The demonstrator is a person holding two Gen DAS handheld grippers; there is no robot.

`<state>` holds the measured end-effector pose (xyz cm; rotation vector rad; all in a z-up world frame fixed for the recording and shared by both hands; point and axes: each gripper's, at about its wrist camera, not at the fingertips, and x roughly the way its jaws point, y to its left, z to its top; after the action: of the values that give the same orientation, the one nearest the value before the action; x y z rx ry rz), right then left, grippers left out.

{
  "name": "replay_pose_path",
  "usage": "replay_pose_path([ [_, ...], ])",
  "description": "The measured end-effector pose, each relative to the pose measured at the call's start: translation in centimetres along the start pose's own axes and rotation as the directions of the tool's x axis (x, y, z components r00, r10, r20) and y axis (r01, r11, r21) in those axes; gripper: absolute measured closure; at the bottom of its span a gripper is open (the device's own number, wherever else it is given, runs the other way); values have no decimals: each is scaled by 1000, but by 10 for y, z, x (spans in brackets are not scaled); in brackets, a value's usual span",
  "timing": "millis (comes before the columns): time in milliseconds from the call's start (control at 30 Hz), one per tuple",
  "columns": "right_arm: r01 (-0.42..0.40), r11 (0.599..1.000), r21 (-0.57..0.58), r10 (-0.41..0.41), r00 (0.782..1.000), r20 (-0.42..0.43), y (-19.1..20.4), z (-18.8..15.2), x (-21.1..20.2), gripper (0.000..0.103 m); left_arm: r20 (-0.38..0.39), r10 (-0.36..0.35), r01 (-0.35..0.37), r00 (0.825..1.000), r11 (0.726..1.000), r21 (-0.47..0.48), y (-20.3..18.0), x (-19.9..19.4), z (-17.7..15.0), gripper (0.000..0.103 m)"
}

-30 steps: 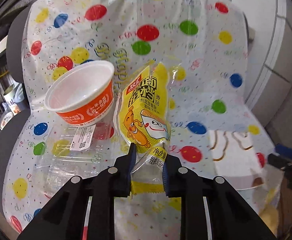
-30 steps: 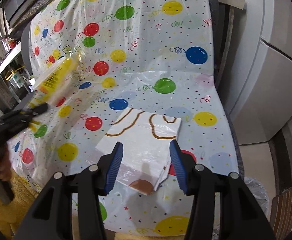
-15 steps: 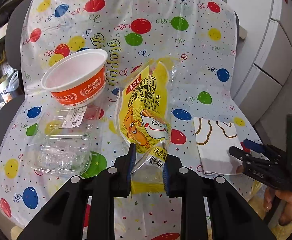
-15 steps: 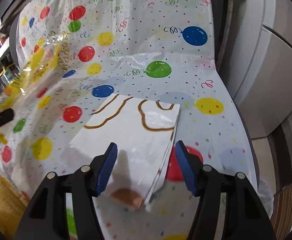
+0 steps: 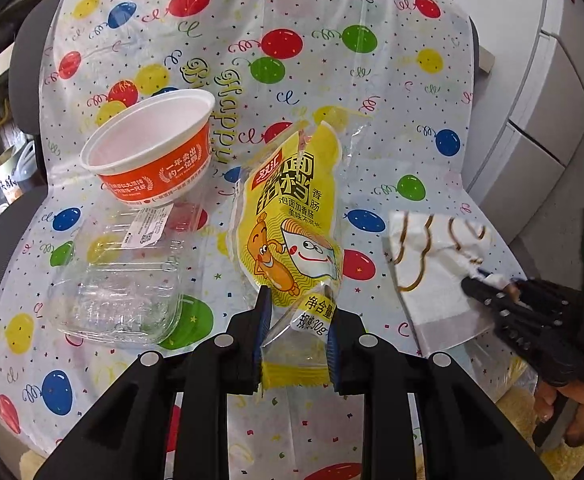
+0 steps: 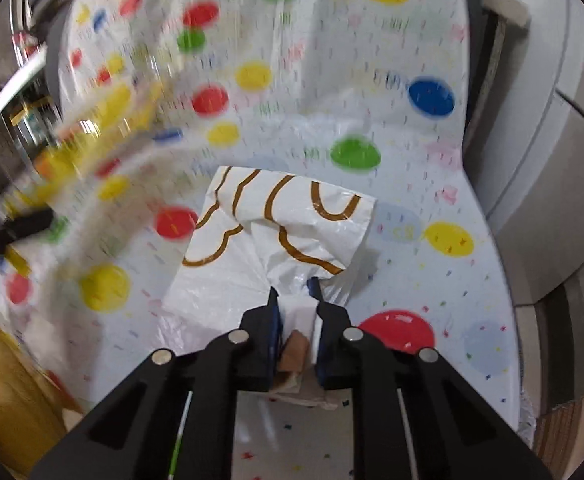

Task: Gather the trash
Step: 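Carry the snack bag and paper bag to the trash bin and release both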

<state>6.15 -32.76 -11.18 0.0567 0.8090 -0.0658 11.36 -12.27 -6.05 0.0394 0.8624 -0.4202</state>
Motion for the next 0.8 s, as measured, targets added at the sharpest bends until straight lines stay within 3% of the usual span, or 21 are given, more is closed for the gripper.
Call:
replay_pose_path([
  [67, 8, 1000, 26, -9, 998, 58, -3, 8, -23, 90, 8, -9, 9, 1000, 1000, 2, -3, -3, 1, 77],
  [200, 38, 996, 79, -46, 994, 97, -18, 13, -58, 90, 25, -57, 57, 998, 998, 22, -24, -12, 2, 77],
  [433, 147, 976, 161, -169, 977, 133, -73, -20, -115, 90, 20, -181, 178, 983, 980, 89, -92, -16, -13, 77],
  [600, 248, 933, 262, -279, 956, 90, -132, -71, -148, 90, -15, -321, 318, 947, 929, 190, -179, -18, -39, 77],
  [800, 352, 860, 370, -375, 927, -13, -197, -144, -169, 90, -98, -464, 473, 880, 847, 243, -280, -6, -78, 77],
])
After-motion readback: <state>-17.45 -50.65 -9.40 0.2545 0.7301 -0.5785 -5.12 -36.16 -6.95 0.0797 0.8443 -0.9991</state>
